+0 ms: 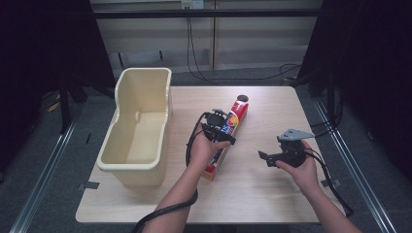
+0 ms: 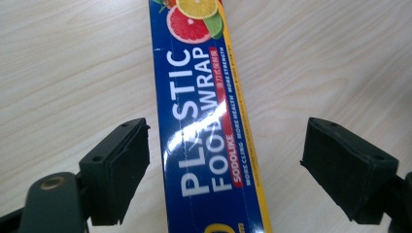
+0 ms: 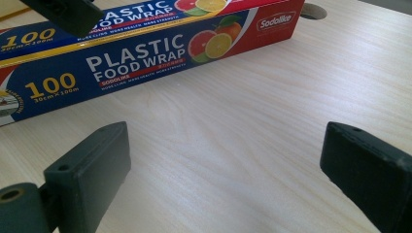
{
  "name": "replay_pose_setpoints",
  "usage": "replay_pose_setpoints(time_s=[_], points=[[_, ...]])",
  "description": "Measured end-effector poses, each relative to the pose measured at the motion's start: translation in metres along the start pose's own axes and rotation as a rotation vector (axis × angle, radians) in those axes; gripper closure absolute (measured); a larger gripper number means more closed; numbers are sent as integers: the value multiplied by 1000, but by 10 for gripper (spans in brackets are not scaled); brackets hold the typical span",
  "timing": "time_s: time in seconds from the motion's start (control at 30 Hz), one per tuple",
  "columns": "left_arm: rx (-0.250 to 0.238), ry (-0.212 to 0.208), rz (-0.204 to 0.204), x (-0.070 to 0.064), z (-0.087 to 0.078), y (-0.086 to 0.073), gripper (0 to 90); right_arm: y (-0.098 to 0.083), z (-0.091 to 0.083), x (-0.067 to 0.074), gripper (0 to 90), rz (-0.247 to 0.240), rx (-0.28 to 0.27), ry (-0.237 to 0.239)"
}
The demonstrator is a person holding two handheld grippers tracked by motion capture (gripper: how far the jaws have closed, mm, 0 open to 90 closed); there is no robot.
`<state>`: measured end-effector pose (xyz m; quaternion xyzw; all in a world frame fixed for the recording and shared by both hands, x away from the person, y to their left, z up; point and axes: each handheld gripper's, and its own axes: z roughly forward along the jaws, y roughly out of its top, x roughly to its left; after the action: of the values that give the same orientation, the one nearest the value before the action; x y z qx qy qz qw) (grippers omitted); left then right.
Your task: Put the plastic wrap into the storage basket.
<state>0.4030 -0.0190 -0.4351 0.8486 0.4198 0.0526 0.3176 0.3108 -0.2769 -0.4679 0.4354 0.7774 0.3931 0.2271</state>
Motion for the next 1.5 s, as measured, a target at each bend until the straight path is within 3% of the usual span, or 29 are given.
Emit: replay_pose_setpoints(time_s=[0.07,0.2,0.23,0.6,0.77,0.8,0.93,1.07,1.37,1.5], points=[[-12,-21,-2,3,3,3,217,0,0,-1,44,0,0,0],[-6,-11,-10,5,7,5,219,0,-1,-1,45,7,0,6],[0,-2,-27,4,11,6,218,0,-1,-1,45,8,-2,1],[68,29,-32,6,27,12,265,0,-2,-2,50,13,-7,9],[101,26,-35,6,31,16,280,0,-2,-3,50,10,-9,16],[108,31,-53,6,31,17,280,0,-2,-3,51,11,-9,17],[112,34,-46,5,33,18,276,1,-3,-3,52,13,-12,14],[126,17,-68,9,36,18,279,1,-4,-5,52,13,-18,11],[159,27,-107,11,39,20,329,1,-4,-4,52,22,-14,11],[171,36,-102,10,41,22,344,1,-4,-4,52,17,-16,9]])
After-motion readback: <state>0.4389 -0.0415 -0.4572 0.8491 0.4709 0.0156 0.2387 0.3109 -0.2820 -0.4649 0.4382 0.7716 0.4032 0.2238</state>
